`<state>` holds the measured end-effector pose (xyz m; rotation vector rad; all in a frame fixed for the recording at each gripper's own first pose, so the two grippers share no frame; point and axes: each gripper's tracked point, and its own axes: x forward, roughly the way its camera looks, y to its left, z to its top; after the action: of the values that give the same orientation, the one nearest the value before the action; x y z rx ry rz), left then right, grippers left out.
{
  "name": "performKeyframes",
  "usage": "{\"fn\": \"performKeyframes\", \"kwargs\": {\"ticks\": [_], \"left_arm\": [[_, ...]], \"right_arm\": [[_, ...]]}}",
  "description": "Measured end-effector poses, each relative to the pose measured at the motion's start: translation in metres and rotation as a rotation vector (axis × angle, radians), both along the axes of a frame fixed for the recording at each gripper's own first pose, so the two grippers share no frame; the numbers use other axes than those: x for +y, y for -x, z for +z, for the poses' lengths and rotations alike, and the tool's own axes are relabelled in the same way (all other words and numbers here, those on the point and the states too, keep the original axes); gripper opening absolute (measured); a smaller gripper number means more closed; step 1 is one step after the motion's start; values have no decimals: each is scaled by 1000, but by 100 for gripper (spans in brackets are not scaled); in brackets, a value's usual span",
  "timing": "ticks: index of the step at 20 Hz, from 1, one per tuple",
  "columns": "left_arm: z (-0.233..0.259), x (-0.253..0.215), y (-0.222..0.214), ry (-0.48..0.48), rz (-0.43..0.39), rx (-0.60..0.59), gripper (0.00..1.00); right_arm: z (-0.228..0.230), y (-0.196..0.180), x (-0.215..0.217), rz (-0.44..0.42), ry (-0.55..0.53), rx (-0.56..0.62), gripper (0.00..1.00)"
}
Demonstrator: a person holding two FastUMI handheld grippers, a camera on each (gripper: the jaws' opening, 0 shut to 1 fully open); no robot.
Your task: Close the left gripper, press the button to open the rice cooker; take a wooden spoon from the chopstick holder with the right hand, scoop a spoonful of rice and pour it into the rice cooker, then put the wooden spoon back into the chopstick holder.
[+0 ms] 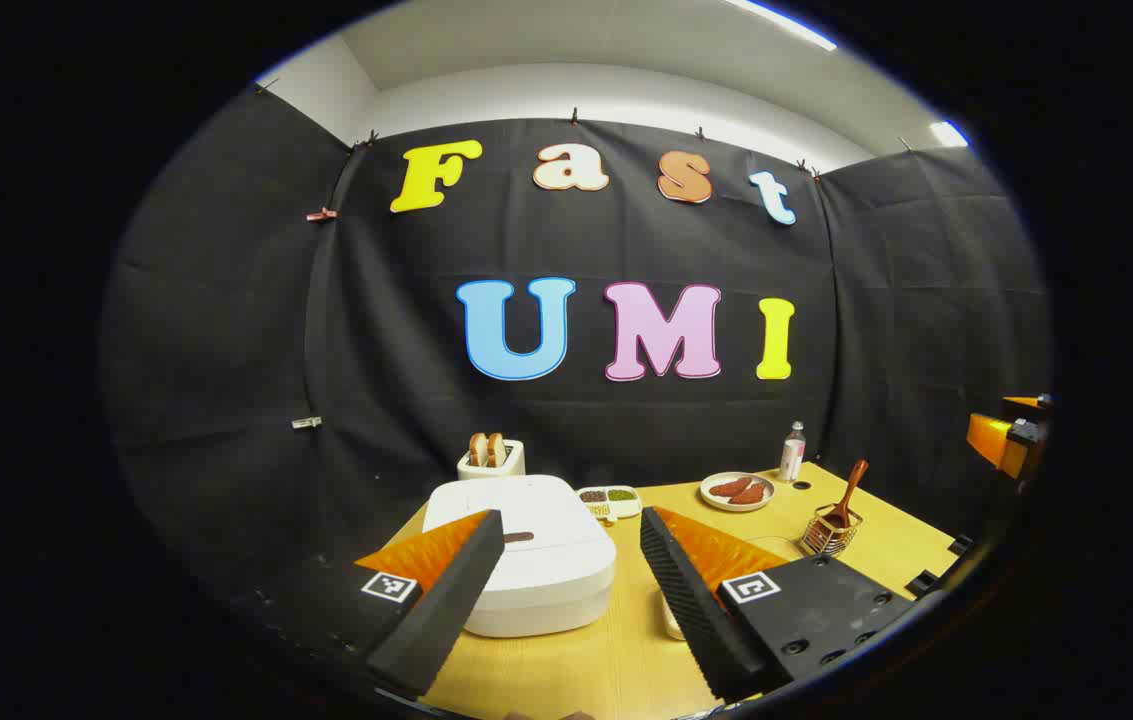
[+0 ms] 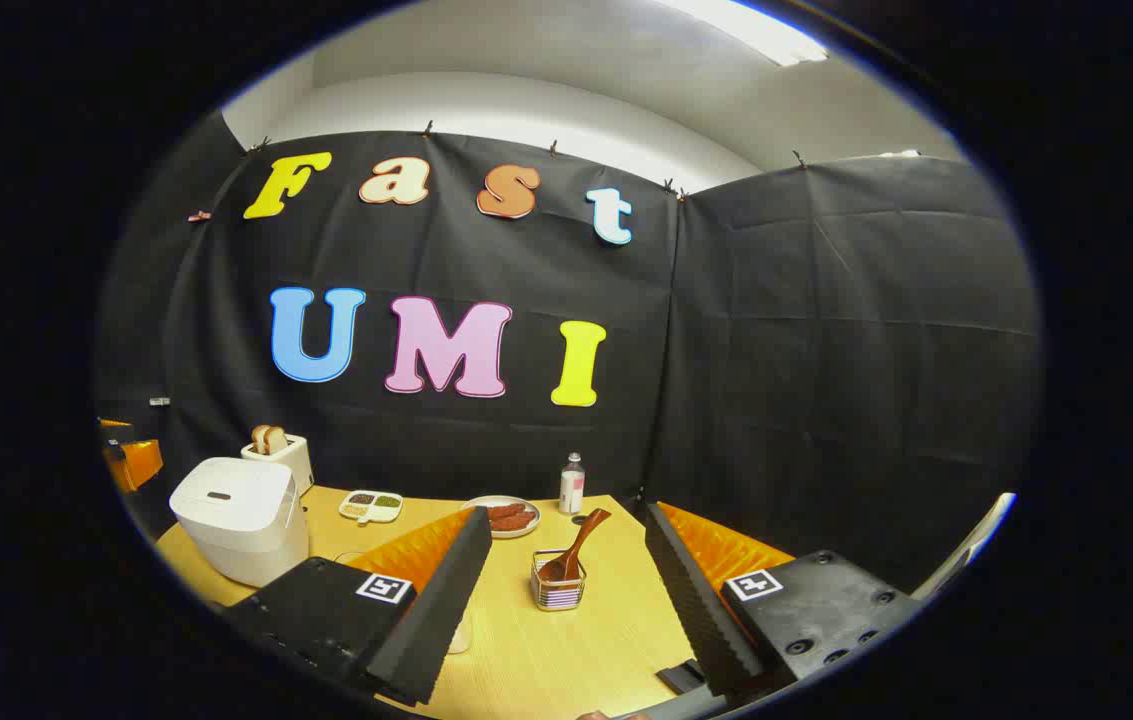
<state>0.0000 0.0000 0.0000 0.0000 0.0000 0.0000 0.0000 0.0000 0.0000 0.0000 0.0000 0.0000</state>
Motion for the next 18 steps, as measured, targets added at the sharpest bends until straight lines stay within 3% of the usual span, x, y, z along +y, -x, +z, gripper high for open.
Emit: {"fn": "performKeyframes", "kwargs": {"ticks": [18], "left_arm": [[5, 30, 26, 69, 59, -22, 95]], "right_arm": [[2, 0, 25, 91, -17, -15, 98]]}}
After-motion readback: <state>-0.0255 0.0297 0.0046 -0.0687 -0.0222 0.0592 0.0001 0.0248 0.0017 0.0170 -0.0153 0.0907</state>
